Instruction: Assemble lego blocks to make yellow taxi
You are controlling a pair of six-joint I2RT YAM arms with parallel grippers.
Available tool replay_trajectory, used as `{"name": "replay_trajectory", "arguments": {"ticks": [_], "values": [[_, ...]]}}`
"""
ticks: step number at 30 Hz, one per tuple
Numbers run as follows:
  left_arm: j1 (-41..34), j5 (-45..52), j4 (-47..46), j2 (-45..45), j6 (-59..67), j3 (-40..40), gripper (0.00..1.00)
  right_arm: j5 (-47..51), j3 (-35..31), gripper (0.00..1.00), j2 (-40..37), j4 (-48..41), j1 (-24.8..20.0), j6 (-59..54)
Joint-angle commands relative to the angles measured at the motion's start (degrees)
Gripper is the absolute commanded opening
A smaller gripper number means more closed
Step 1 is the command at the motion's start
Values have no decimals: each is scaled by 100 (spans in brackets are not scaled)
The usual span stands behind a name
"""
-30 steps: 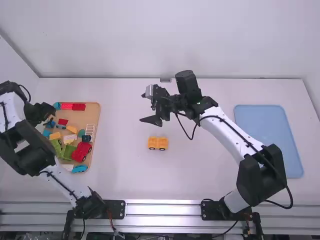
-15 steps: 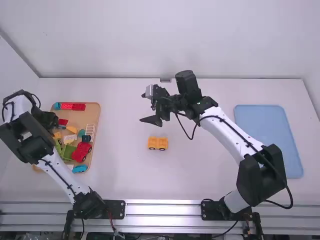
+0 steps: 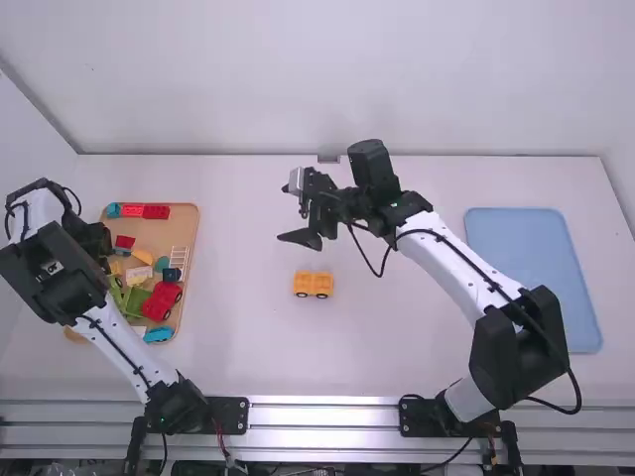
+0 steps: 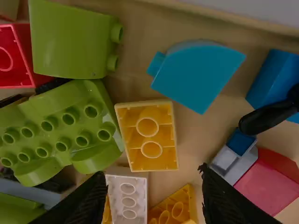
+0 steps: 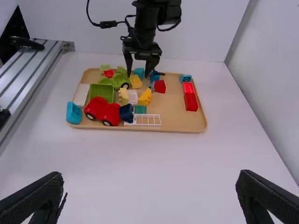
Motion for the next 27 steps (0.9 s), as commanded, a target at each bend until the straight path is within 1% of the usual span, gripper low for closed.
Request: {"name": "replay_trajectory", "arguments": {"ticks": [1,10,16,20,24,27], "values": [[-26,-20,-2,-20,-146,-66,52,138,31,99,35,-4,4,13],[-11,-24,127,-20,-345,-264,56,133,31,99,35,-4,4,9],[-11,-24,221,-20,-378,-302,51,136,31,99,35,-4,4,11],[-42,-22,385,-20,-378,-466,48,136,31,99,35,-7,4,9],[-42,-20,511,-20,-378,-544,48,136,31,98,35,-4,4,11],[-42,-26,625,-20,-378,-562,50,138,31,99,35,-7,4,9]]}}
